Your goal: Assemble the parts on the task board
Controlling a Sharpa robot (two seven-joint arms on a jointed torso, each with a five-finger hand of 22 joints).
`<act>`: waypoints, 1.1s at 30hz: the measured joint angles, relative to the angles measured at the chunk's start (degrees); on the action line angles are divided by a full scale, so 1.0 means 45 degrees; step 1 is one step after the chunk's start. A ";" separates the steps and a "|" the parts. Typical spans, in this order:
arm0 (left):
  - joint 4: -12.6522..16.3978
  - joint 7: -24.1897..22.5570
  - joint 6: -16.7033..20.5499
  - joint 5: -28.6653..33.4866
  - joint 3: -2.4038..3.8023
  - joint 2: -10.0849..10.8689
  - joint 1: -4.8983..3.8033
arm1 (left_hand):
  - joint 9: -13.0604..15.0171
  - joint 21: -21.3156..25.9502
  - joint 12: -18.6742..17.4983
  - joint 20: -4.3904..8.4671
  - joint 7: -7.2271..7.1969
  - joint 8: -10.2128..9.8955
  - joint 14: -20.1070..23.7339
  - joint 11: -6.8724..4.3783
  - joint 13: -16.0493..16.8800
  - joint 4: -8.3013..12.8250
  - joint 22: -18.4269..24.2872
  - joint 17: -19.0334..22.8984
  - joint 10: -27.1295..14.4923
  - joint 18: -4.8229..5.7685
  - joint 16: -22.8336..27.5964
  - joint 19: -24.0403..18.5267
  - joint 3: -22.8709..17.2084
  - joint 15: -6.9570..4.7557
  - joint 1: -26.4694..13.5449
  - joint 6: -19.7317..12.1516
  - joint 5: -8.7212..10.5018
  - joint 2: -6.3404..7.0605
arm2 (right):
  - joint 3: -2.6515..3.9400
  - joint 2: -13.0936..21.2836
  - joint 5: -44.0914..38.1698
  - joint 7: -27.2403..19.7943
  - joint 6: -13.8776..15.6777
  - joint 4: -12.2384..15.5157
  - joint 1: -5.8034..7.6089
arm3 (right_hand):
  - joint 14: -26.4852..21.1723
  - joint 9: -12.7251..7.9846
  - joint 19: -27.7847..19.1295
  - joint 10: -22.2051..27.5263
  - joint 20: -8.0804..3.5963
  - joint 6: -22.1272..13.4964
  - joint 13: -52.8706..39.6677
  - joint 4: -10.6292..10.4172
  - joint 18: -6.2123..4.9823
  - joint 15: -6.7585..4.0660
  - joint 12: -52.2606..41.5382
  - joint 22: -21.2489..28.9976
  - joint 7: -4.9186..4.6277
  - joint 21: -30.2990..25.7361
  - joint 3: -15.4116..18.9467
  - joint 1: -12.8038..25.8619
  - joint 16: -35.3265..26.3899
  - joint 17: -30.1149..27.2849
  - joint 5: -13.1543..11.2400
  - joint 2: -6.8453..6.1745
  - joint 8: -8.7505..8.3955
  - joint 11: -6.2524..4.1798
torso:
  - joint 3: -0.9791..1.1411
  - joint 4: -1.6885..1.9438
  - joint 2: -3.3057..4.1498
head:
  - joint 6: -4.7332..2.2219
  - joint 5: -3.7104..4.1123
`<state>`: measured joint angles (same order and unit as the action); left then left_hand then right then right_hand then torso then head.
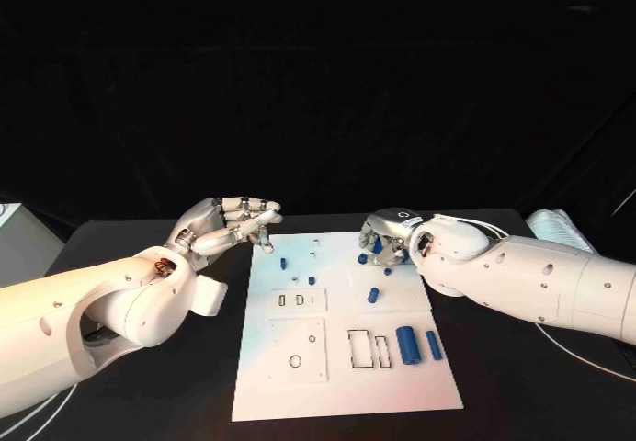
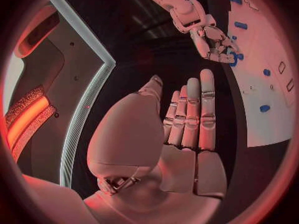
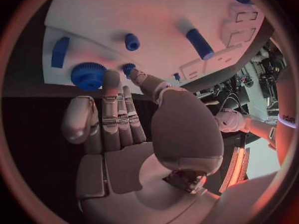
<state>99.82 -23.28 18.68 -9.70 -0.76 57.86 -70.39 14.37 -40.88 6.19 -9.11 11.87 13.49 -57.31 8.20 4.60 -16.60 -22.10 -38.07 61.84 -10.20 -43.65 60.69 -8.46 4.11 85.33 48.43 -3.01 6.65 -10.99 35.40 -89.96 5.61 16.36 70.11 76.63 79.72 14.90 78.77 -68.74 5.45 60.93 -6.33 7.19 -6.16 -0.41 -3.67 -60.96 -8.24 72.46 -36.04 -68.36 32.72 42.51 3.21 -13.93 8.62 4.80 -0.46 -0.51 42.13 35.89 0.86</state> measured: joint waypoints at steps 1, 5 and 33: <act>0.0000 0.0000 0.0000 0.0000 0.0000 0.0000 -0.0002 | 0.0000 0.0000 0.0000 0.0000 0.0000 0.0000 0.0000 0.0000 0.0000 0.0000 0.0000 0.0000 0.0000 -0.0001 0.0000 0.0000 0.0000 0.0000 0.0000 0.0000 0.0000 0.0000 | 0.0000 -0.0025 0.0000 0.0000 -0.0010 -0.0022 -0.0010 | 0.0000 0.0000 0.0000 0.0001 0.0000 0.0000 0.0000 0.0000 -0.0001 0.0000 0.0000 -0.0011 0.0000 0.0000 0.0000 0.0012 0.0000 0.0001 0.0000 0.0012 0.0000 -0.0001 | 0.0000 0.0002 0.0001 | 0.0002 0.0000; 0.0000 0.0003 -0.0001 0.0000 0.0001 0.0000 -0.0003 | -0.0001 0.0000 0.0000 0.0000 0.0000 0.0000 0.0000 0.0000 0.0000 0.0000 0.0001 0.0000 0.0000 -0.0001 0.0000 0.0000 0.0000 0.0000 0.0000 0.0001 0.0000 0.0000 | 0.0000 -0.0092 0.0000 -0.0002 -0.0053 -0.0093 -0.0047 | 0.0000 0.0038 0.0000 0.0001 0.0001 0.0000 0.0000 -0.0036 -0.0001 0.0000 0.0000 -0.0066 0.0000 0.0000 -0.0036 0.0010 0.0000 0.0026 0.0000 0.0014 0.0000 -0.0001 | 0.0000 0.0006 0.0005 | 0.0040 0.0000; -0.0019 0.0019 -0.0009 -0.0001 0.0002 0.0006 -0.0041 | 0.0019 0.0000 0.0000 0.0003 0.0000 0.0000 0.0047 0.0000 0.0010 0.0035 -0.0008 0.0014 0.0000 -0.0001 0.0050 -0.0091 0.0035 0.0048 0.0001 0.0001 0.0000 0.0000 | -0.0001 -0.0377 0.0093 -0.0087 -0.0165 -0.0360 -0.0214 | 0.0000 0.0199 0.0001 -0.0006 0.0001 0.0138 -0.0002 -0.0263 -0.0002 -0.0001 0.0000 -0.0290 0.0043 0.0071 -0.0266 -0.0086 0.0000 0.0134 0.0000 0.0387 0.0059 -0.0007 | -0.0006 -0.0007 0.0009 | 0.0198 -0.0084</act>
<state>99.73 -23.19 18.64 -9.70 -0.75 57.89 -70.57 14.46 -40.88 6.19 -9.10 11.87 13.49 -57.10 8.20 4.65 -16.44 -22.14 -38.01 61.84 -10.20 -43.43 60.28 -8.31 4.32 85.34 48.44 -3.01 6.65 -10.99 33.70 -89.54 5.22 15.62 68.49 75.67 79.72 15.79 78.77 -68.77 5.45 61.55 -6.34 6.00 -6.17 -0.42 -3.68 -62.27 -8.05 72.78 -37.24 -68.75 32.73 43.12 3.22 -12.18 8.88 4.77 -0.48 -0.54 42.17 36.78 0.48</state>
